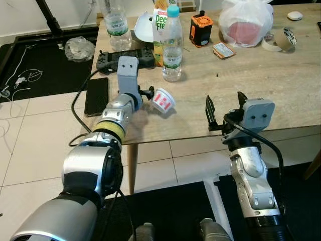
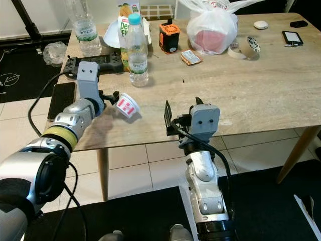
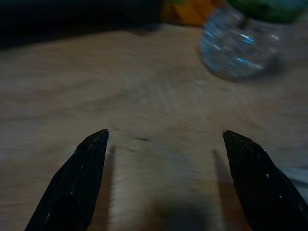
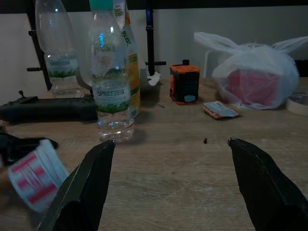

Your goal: Restocking fridge

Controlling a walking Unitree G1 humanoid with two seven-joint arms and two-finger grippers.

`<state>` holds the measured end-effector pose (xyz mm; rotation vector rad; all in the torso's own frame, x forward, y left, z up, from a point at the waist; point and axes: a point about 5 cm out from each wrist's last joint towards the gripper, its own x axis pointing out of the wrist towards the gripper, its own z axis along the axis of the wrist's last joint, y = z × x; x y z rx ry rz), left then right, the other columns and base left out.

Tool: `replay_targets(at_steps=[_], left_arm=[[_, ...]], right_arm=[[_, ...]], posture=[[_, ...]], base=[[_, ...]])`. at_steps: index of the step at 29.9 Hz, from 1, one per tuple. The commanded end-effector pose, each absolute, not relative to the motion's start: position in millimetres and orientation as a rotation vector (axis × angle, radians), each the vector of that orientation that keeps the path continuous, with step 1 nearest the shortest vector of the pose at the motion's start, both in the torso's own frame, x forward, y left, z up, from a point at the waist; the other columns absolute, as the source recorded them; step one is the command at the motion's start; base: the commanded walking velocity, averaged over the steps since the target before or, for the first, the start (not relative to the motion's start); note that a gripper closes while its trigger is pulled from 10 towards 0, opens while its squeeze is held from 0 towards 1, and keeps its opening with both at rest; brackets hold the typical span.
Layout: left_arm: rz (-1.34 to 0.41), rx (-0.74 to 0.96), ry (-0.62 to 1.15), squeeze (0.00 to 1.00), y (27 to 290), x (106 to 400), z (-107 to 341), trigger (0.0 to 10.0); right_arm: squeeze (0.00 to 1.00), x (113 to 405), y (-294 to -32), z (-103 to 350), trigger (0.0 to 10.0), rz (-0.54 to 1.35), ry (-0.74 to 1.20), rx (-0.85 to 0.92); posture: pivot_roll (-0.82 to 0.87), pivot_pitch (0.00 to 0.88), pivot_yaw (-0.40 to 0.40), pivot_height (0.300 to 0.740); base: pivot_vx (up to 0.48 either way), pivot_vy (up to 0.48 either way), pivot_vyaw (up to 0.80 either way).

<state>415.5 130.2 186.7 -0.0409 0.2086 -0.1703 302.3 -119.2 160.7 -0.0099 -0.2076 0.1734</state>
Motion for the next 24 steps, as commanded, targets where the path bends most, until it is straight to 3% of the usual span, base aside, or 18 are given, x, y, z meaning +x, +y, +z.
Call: replay_targets(at_steps=[1, 2, 13, 19, 24], left_arm=[[-0.169, -0.072, 0.237, 0.0, 124, 414, 182, 10.0], [-0.127, -0.082, 0.246, 0.0, 121, 413, 178, 10.0], [0.147, 0.135, 0.1, 0.0, 153, 403, 164, 10.0], [0.112, 0.15, 0.149, 0.0, 135, 384, 127, 10.0], [0.062, 0.145, 0.133, 0.0, 106, 385, 131, 10.0]], right_arm=[[0.0, 302, -113, 152, 10.0, 0.241, -0.161, -0.043], [0.0, 302, -110, 146, 10.0, 0.339, -0.134, -0.116], [0.0, 307, -126, 147, 10.0, 0.295, -0.136, -0.13], [0.0, 311, -133, 150, 10.0, 0.287, -0.148, -0.12], [0.0, 317, -147, 160, 10.0, 0.224, -0.173, -0.099]], posture=[[0.04, 0.164, 0.04, 0.706], [0.04, 0.16, 0.039, 0.706], [0.07, 0.15, 0.038, 0.706], [0.06, 0.143, 0.039, 0.706], [0.04, 0.138, 0.041, 0.706]], base=[[0.0, 0.0, 0.0], [0.0, 0.0, 0.0], [0.0, 0.0, 0.0], [0.0, 0.0, 0.0], [0.0, 0.0, 0.0]])
